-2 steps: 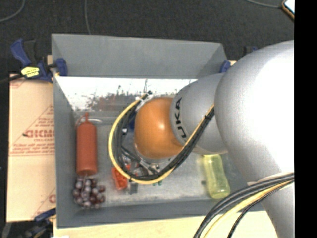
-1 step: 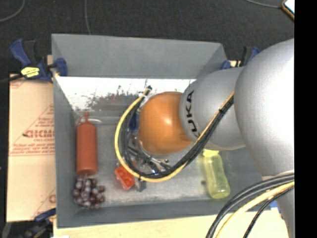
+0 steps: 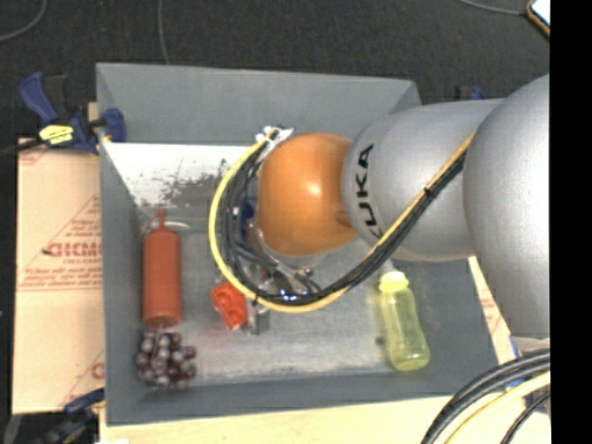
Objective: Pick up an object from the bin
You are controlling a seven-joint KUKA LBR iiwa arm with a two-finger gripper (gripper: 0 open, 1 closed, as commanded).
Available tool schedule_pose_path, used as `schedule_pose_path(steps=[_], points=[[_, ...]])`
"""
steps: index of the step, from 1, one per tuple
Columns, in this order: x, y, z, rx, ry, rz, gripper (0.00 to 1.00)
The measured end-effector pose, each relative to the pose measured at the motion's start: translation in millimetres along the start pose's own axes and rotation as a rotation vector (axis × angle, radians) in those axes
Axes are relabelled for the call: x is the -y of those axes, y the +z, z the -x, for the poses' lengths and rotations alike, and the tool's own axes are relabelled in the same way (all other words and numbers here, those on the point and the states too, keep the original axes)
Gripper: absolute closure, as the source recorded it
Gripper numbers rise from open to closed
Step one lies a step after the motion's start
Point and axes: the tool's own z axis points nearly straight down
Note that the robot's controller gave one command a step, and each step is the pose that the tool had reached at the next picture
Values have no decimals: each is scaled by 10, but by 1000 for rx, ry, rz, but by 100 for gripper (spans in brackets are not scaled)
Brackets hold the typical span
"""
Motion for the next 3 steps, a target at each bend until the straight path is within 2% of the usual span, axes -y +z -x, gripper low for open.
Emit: schedule_pose_path(steps=[1, 2, 3], points=[[16, -258, 62, 13, 10, -1, 100], [-205, -366, -38, 12, -335, -3, 100], [72, -34, 90, 11, 5, -4, 100]])
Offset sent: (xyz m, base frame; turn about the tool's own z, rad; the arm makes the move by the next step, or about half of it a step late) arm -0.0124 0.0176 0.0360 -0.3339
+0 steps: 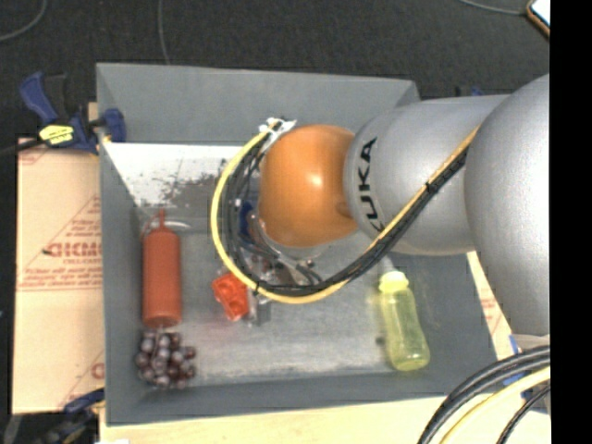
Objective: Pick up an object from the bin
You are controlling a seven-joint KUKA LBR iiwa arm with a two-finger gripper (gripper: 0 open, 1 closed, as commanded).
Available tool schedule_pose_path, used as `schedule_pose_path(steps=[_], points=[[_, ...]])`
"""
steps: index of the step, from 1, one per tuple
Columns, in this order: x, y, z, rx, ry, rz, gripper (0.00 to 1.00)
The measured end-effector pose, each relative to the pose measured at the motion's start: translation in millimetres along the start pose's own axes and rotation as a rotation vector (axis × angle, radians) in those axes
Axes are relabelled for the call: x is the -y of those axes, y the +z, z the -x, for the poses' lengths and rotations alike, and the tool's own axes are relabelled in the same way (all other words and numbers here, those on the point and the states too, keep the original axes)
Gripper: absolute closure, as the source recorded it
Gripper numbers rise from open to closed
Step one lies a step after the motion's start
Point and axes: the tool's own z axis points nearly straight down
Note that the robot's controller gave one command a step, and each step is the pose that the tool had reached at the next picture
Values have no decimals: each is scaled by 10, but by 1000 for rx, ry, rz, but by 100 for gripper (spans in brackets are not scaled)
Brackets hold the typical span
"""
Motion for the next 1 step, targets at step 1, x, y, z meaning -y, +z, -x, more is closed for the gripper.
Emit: schedule_pose_path(steps=[1], points=[[-201, -684, -183, 7, -295, 2, 100]])
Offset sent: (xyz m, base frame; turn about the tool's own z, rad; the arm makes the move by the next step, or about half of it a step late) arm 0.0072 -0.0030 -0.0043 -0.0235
